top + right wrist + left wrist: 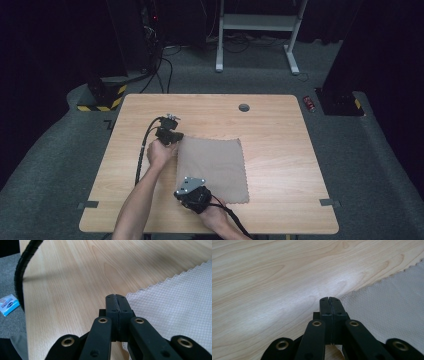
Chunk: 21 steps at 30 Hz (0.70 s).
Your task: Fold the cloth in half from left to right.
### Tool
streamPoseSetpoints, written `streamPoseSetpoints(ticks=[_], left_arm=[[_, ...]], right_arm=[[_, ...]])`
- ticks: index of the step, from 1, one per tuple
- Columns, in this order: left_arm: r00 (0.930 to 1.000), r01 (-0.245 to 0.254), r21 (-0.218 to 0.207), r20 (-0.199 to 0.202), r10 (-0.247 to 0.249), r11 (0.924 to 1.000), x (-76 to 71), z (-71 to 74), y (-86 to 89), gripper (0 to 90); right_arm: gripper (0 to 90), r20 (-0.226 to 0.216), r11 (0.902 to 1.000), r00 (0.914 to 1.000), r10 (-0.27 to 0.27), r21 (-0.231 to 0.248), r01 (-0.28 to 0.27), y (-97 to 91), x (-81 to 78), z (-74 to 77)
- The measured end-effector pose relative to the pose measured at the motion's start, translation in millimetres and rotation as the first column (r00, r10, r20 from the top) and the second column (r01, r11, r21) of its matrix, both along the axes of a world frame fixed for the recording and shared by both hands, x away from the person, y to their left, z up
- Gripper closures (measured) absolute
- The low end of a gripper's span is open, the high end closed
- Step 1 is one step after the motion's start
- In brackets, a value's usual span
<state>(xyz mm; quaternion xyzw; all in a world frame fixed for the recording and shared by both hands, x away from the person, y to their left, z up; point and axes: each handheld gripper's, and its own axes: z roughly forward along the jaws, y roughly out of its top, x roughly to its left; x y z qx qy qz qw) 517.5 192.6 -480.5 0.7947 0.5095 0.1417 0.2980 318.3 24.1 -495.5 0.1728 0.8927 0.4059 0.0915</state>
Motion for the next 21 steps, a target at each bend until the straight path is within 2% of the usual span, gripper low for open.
streamPoseSetpoints(ticks=[6, 11, 14, 21], left_arm=[[0.9996, -0.028, -0.009, 0.007, 0.028, 0.9996, -5.3, 8.3, 20.6, 89.9], [0.9988, -0.047, -0.025, 0.013, 0.048, 0.9986, -8.2, 12.7, 28.2, 89.9], [0.9991, -0.04, -0.029, 0.016, 0.04, 0.9988, -6.9, 11.8, 23.6, 89.9], [0.9998, -0.008, -0.046, 0.017, 0.009, 0.9989, -1.5, 5.7, -3.5, 89.8]], right_arm=[[90.0, 0.0, 0.9994, 0.9998, 0.02, 0.029, -0.02, 8.5, -0.3, 9.3], [90.0, 0.013, 0.9979, 0.9996, 0.026, 0.058, -0.027, 8.5, -1.0, 16.8], [90.0, 0.02, 0.9977, 0.9996, 0.018, 0.064, -0.02, 2.8, -0.4, 16.8], [90.0, 0.004, 0.9959, 0.9988, -0.048, 0.077, 0.048, -30.1, -1.2, 9.8]])
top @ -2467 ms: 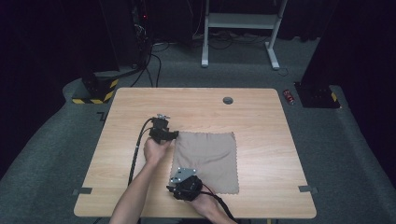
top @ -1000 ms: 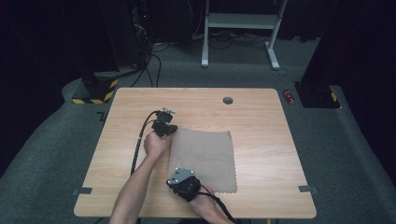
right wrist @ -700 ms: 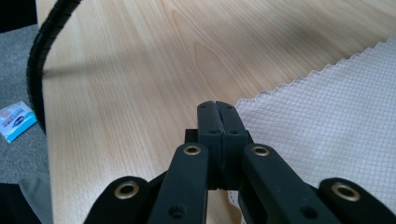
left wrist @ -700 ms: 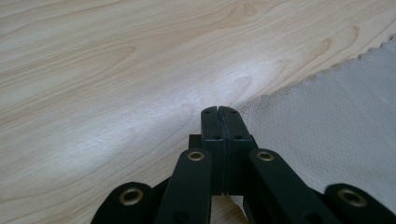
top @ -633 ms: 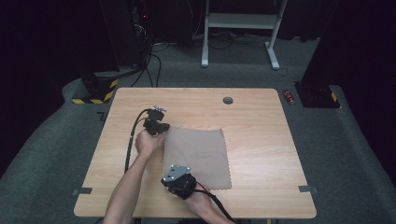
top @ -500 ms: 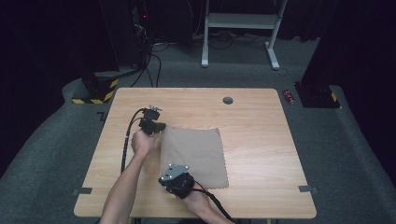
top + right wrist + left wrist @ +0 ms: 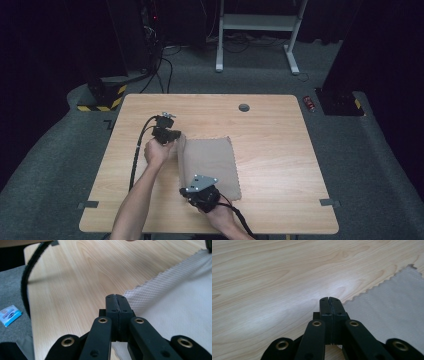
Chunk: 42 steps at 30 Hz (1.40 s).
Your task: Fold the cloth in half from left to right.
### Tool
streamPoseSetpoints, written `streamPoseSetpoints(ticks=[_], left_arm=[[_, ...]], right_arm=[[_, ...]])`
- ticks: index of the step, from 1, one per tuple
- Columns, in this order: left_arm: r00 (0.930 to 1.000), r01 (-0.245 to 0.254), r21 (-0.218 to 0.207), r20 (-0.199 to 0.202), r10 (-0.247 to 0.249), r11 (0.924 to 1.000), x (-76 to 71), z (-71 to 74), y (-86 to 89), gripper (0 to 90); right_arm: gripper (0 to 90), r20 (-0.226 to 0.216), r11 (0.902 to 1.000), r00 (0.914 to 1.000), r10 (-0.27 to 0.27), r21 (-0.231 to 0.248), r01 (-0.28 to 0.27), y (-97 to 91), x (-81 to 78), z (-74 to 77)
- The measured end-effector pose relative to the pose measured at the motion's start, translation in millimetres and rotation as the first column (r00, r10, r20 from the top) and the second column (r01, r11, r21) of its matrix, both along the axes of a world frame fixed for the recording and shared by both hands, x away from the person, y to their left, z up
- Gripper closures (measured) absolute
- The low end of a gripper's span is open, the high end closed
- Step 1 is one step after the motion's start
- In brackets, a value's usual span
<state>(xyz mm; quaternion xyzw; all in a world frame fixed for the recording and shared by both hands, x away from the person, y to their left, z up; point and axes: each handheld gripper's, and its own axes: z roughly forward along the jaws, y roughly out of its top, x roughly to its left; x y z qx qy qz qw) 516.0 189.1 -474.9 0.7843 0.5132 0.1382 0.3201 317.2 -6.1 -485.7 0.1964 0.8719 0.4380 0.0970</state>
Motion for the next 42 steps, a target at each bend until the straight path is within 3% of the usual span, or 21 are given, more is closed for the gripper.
streamPoseSetpoints(ticks=[4, 13, 31, 42], left_arm=[[0.9995, 0.025, 0.003, -0.017, -0.025, 0.9997, 3.2, -5.6, -13.5, 89.8], [0.9979, 0.063, -0.006, -0.01, -0.063, 0.998, 6.3, -9.7, -41.8, 89.8], [0.9952, 0.097, -0.022, 0.006, -0.097, 0.995, 8.3, -13.6, -69.4, 89.8], [0.9934, 0.115, -0.042, 0.012, -0.114, 0.9925, 11.2, -13.8, -85.5, 89.8]], right_arm=[[90.0, 0.004, 0.999, 0.9994, -0.036, -0.029, 0.036, -17.3, -1.7, -8.7], [90.0, -0.015, 0.9945, 0.9954, -0.094, -0.048, 0.093, -44.6, -4.0, -21.9], [90.0, -0.022, 0.9861, 0.9865, -0.162, -0.041, 0.161, -76.2, -8.2, -28.5], [90.0, -0.004, 0.9808, 0.9816, -0.191, -0.041, 0.191, -90.7, -12.1, -25.3]])
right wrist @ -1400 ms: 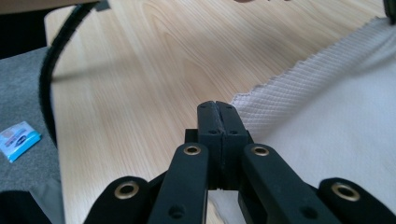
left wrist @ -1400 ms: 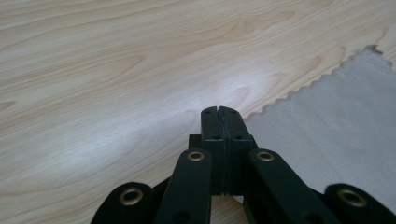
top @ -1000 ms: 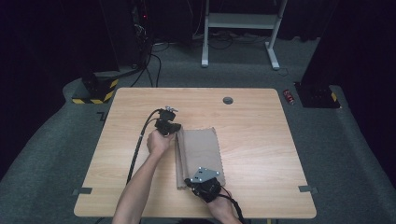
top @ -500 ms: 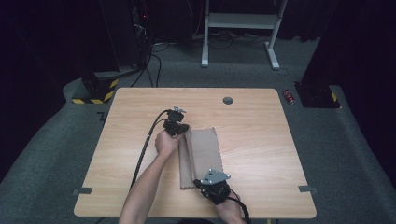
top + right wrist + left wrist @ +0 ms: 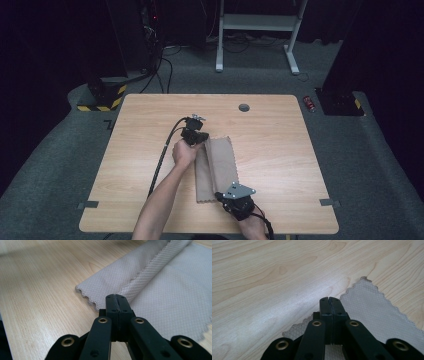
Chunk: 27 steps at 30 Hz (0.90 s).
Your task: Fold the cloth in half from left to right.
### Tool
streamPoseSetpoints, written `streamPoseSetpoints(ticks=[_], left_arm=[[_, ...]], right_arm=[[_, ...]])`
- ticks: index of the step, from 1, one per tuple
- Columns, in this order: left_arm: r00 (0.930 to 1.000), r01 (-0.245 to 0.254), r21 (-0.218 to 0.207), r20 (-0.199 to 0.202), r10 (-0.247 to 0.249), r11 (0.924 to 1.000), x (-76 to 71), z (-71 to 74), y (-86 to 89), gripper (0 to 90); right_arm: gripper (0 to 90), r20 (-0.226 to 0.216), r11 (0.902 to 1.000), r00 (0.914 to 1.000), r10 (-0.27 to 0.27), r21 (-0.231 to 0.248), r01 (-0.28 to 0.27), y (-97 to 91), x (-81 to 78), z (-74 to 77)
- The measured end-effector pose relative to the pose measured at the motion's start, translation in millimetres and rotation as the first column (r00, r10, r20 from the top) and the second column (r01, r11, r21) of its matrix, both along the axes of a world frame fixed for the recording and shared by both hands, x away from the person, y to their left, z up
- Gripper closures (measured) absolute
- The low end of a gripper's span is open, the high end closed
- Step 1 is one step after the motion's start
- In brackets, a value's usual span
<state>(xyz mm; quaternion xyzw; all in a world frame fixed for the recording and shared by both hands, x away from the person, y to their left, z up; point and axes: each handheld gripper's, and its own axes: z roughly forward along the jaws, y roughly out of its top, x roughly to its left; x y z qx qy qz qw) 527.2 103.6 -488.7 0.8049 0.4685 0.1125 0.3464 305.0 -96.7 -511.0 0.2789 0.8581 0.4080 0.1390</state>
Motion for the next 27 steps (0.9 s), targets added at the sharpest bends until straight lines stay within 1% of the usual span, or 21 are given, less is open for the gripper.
streamPoseSetpoints(ticks=[3, 6, 8, 9, 12, 15, 16, 18, 21, 27], left_arm=[[1.0, 0.006, -0.003, 0.008, -0.006, 1.0, 0.2, 0.2, -5.8, 89.7], [0.9999, 0.015, -0.001, 0.006, -0.015, 0.9999, 0.9, 0.8, -11.3, 89.7], [0.9995, 0.03, 0.008, 0.009, -0.03, 0.9995, 1.7, 2.6, -15.6, 89.8], [0.9995, 0.029, 0.002, 0.011, -0.029, 0.9996, 1.7, 3.4, -18.9, 89.7], [0.9986, 0.05, 0.018, 0.019, -0.05, 0.9986, 3.2, 6.0, -27.4, 89.8], [0.9983, 0.055, 0.027, 0.021, -0.055, 0.9982, 4.4, 5.2, -33.7, 89.7], [0.9985, 0.049, 0.025, 0.022, -0.05, 0.9985, 4.6, 4.3, -35.4, 89.7], [0.9986, 0.05, 0.031, 0.015, -0.05, 0.9983, 5.5, 2.4, -38.0, 89.7], [0.9986, 0.051, 0.034, 0.014, -0.052, 0.9981, 6.2, 0.9, -40.7, 89.7], [0.9985, 0.053, 0.045, 0.01, -0.054, 0.9975, 7.7, -0.5, -46.2, 89.5]], right_arm=[[90.0, -0.001, 0.9999, 0.9999, -0.011, 0.001, 0.011, -5.0, -0.7, 0.2], [90.0, -0.001, 0.9998, 0.9998, -0.021, 0.002, 0.021, -10.2, -1.6, 0.4], [90.0, -0.002, 0.9996, 0.9996, -0.027, 0.004, 0.027, -13.1, -2.0, -0.3], [89.9, -0.002, 0.9995, 0.9995, -0.03, 0.006, 0.03, -14.1, -2.1, -0.6], [89.9, -0.004, 0.9991, 0.9992, -0.041, 0.009, 0.041, -18.6, -2.6, -1.3], [89.9, -0.006, 0.9986, 0.9986, -0.053, 0.01, 0.053, -23.0, -2.7, -1.6], [89.9, -0.007, 0.9984, 0.9984, -0.056, 0.013, 0.056, -25.0, -2.6, -1.6], [89.9, -0.01, 0.9978, 0.9978, -0.065, 0.014, 0.065, -27.4, -2.9, -1.7], [89.9, -0.007, 0.9972, 0.9973, -0.074, 0.016, 0.074, -31.4, -2.6, -2.7], [89.8, -0.019, 0.9958, 0.9958, -0.09, 0.018, 0.09, -35.2, -2.7, -4.7]])
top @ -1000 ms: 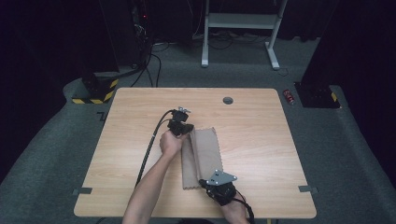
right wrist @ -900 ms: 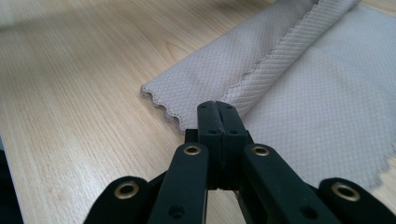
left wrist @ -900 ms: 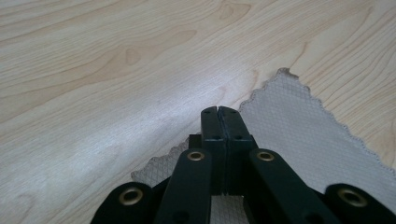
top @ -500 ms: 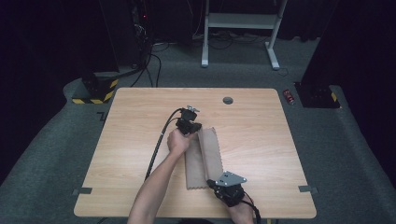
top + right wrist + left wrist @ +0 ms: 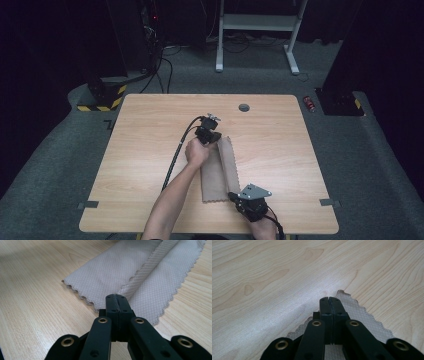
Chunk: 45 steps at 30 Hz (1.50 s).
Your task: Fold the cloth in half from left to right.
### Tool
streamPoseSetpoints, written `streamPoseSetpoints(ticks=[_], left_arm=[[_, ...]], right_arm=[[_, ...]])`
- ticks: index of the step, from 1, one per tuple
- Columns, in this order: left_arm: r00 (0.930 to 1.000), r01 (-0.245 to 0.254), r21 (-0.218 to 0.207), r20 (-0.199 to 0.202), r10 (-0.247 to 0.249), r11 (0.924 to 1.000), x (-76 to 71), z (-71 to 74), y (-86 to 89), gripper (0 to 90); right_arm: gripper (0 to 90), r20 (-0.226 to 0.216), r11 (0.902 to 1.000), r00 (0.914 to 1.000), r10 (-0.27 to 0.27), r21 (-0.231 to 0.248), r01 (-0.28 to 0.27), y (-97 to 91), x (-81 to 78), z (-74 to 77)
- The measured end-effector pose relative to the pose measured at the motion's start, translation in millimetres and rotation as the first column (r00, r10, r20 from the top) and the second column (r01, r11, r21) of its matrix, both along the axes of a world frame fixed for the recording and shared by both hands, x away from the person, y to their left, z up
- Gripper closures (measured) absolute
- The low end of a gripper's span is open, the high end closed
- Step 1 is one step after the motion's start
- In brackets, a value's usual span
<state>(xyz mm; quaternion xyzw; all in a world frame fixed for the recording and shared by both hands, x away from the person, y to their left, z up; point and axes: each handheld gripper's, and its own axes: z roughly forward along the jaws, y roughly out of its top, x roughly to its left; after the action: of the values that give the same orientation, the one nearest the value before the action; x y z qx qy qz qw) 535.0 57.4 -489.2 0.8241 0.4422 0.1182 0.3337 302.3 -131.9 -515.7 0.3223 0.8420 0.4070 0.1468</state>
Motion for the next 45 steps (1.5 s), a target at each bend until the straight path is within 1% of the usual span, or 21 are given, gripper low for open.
streamPoseSetpoints(ticks=[4, 9, 14, 22, 28, 29, 32, 34, 36, 40, 42, 45], left_arm=[[1.0, -0.008, 0.001, -0.004, 0.008, 1.0, 0.7, -1.5, -4.1, 89.3], [1.0, -0.001, 0.012, -0.001, 0.001, 0.9999, 1.7, -2.2, -8.4, 89.1], [1.0, -0.007, 0.006, 0.002, 0.007, 1.0, 2.0, -3.0, -12.6, 88.6], [1.0, 0.0, 0.006, 0.002, 0.0, 1.0, 3.2, -3.8, -16.7, 88.4], [0.9999, 0.01, 0.009, 0.0, -0.01, 0.9999, 3.3, -5.1, -23.3, 88.5], [0.9999, 0.013, 0.014, 0.001, -0.013, 0.9998, 3.3, -5.3, -23.8, 88.5], [0.9999, 0.01, 0.012, -0.002, -0.01, 0.9999, 3.2, -6.9, -25.6, 88.3], [1.0, 0.006, 0.011, 0.001, -0.006, 0.9999, 3.2, -7.3, -26.0, 85.3], [1.0, -0.003, 0.012, 0.009, 0.003, 0.9999, 3.6, -6.6, -24.8, 78.3], [0.9994, -0.023, -0.007, 0.027, 0.024, 0.9997, 2.3, -3.5, -21.1, 66.7], [0.9988, -0.022, 0.004, 0.044, 0.021, 0.9998, 0.4, -0.9, -17.3, 63.2], [0.9979, -0.036, -0.005, 0.054, 0.037, 0.9993, -2.1, 2.5, -10.1, 59.3]], right_arm=[[89.7, 0.0, 1.0, 1.0, -0.008, -0.002, 0.008, -2.1, 0.6, -0.8], [89.5, -0.009, 0.9996, 0.9996, -0.026, -0.006, 0.026, -7.5, 2.0, -2.5], [89.2, -0.015, 0.9993, 0.9992, -0.037, -0.009, 0.037, -10.6, 2.4, -3.3], [89.1, -0.018, 0.9989, 0.9989, -0.044, -0.014, 0.044, -13.4, 2.3, -4.0], [89.2, -0.021, 0.9986, 0.9985, -0.05, -0.016, 0.05, -16.1, 1.1, -4.5], [89.1, -0.024, 0.9985, 0.9983, -0.053, -0.016, 0.053, -16.8, 0.9, -4.7], [88.8, -0.03, 0.9982, 0.9978, -0.059, -0.015, 0.059, -18.8, 1.5, -5.8], [85.8, -0.036, 0.998, 0.9974, -0.063, -0.016, 0.062, -19.9, 2.3, -6.8], [82.4, -0.039, 0.9971, 0.9965, -0.074, -0.019, 0.073, -20.8, 2.3, -7.1], [77.6, -0.036, 0.9954, 0.9949, -0.094, -0.02, 0.093, -24.3, 2.6, -6.1], [76.4, -0.028, 0.9948, 0.9945, -0.101, -0.02, 0.1, -26.5, 3.2, -4.7], [74.8, -0.018, 0.9932, 0.9932, -0.115, -0.019, 0.115, -29.0, 4.4, -1.5]])
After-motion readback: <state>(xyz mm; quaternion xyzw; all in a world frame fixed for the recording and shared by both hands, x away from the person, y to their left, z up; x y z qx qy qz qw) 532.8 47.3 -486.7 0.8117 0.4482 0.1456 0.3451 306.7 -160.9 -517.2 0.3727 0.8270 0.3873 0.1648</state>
